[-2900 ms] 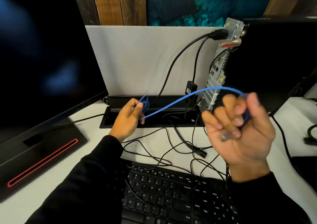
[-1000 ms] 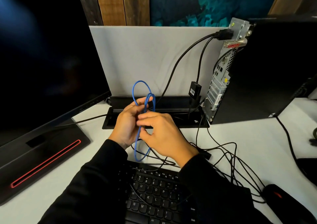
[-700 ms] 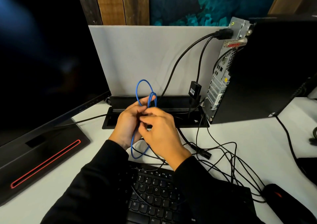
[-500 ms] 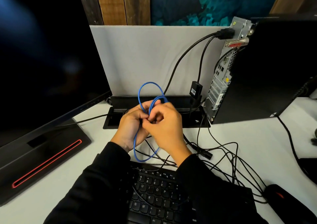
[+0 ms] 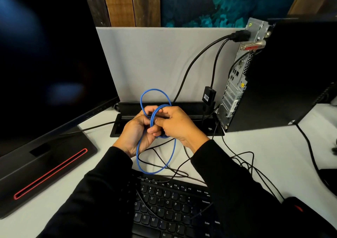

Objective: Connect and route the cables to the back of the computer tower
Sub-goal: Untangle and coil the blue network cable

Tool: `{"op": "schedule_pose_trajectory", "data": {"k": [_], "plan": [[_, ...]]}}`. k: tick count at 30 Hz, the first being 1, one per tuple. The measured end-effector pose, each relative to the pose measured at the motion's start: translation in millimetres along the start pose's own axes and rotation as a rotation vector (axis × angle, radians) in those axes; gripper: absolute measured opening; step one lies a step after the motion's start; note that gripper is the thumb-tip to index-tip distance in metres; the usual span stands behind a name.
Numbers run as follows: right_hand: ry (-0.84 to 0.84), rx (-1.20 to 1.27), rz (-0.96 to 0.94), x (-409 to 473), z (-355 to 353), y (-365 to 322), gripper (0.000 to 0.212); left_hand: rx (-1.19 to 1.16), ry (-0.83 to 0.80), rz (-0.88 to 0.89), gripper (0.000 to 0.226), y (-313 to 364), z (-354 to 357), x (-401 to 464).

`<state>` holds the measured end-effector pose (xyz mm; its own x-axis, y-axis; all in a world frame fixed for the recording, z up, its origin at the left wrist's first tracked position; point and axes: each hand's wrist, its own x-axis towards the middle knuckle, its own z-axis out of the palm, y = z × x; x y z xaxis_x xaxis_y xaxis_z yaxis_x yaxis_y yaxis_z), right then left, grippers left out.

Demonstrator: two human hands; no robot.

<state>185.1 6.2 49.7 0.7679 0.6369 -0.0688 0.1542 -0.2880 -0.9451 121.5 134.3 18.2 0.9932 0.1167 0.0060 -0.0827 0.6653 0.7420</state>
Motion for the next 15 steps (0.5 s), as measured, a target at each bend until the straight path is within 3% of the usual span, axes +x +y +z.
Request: {"op": "schedule_pose_trajectory", "data": {"k": [4, 10, 15], "plan": [[-0.002, -0.046, 0.033, 2, -2, -5, 0.015, 0.025, -0.011, -0.024, 0.036, 1, 8, -2], [0.134, -0.161, -0.192, -6, -9, -4, 0.011, 0.031, -0.110, 0.010, 0.023, 5, 9, 3], [0.300, -0.231, -0.343, -17, -31, 11, 0.005, 0.172, -0.034, 0.062, 0.045, 6, -10, 3]]}}
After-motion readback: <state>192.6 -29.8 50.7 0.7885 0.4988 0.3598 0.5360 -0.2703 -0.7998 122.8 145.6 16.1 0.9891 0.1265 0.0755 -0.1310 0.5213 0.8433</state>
